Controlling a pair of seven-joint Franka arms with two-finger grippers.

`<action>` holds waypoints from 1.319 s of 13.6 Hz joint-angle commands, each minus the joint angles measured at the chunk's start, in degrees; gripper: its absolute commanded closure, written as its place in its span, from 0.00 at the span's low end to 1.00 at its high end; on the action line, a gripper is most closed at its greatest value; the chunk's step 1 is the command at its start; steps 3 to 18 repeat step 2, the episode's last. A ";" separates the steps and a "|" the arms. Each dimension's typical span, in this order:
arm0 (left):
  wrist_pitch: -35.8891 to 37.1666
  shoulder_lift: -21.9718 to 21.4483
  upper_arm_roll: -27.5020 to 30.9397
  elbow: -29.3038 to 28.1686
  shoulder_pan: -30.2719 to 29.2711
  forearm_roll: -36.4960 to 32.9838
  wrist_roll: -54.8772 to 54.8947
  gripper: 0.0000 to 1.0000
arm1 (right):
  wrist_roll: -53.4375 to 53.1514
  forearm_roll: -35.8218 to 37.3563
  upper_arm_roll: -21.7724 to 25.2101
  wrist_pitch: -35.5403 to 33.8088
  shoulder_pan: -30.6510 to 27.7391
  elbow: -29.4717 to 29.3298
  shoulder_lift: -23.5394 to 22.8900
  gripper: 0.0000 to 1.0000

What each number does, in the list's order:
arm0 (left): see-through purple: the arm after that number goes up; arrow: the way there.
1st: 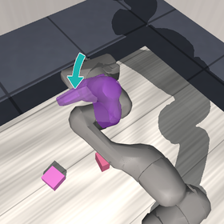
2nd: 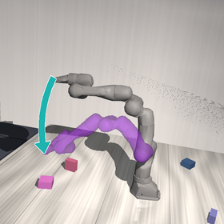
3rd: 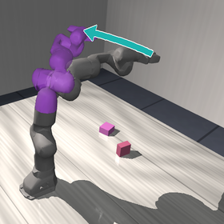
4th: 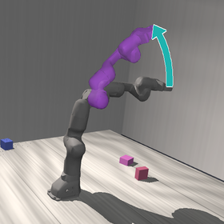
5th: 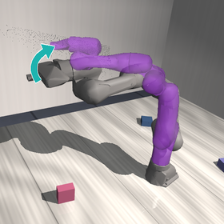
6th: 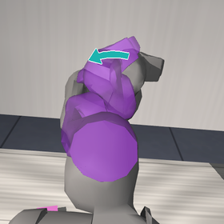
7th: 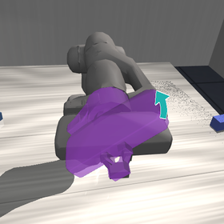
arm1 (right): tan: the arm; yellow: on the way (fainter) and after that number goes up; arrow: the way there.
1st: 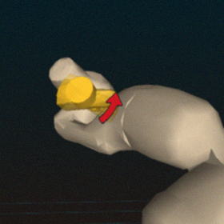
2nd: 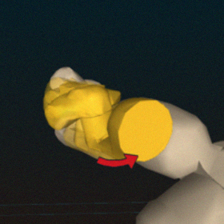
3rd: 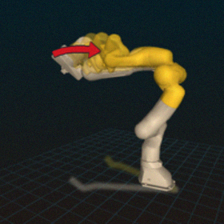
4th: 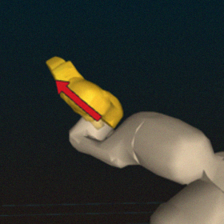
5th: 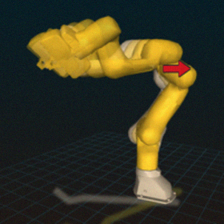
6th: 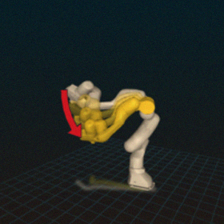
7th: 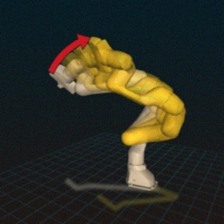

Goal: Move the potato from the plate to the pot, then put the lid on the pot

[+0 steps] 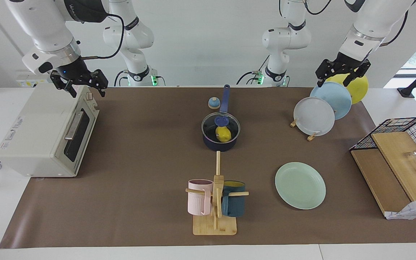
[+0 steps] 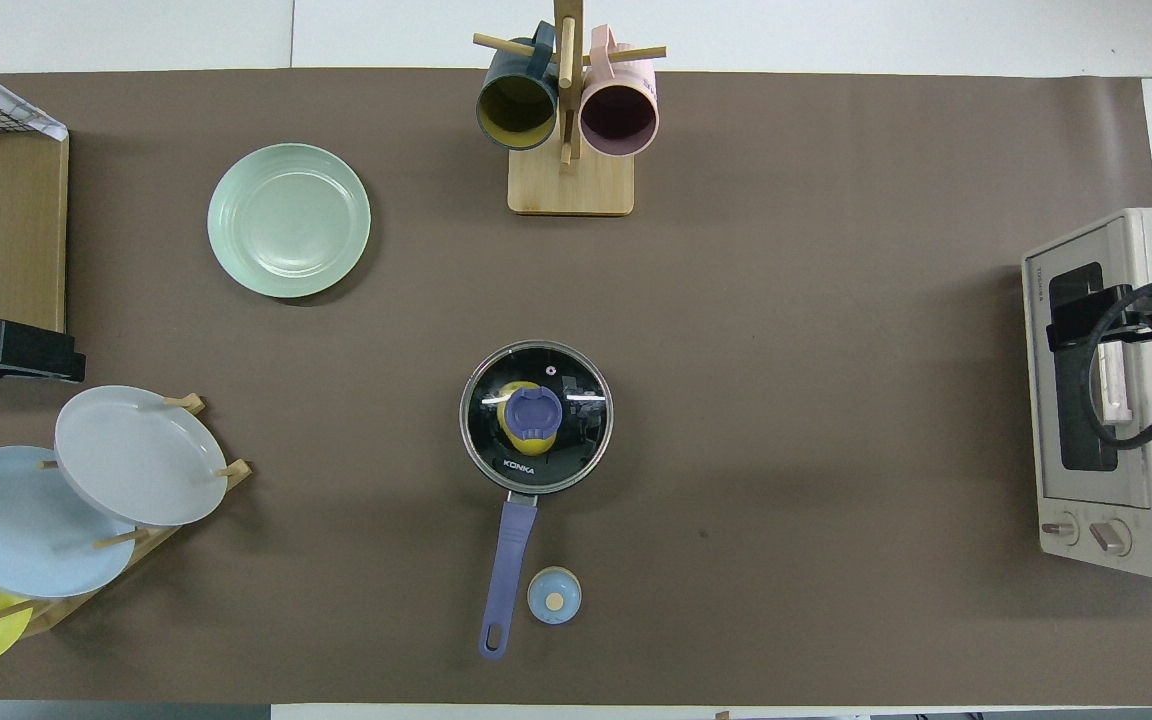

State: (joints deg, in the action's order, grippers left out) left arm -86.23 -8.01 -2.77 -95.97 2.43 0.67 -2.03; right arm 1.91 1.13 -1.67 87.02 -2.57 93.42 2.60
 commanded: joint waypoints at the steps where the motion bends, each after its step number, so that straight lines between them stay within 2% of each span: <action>1: -1.39 -1.31 -0.31 -1.41 -1.02 1.17 -0.35 0.00 | 1.96 -0.86 -0.18 0.25 -0.42 0.71 1.00 0.00; 18: -1.48 -1.31 -0.31 -1.41 -1.02 1.17 -0.35 0.00 | 1.87 -0.86 -0.27 0.25 -0.34 0.71 0.92 0.00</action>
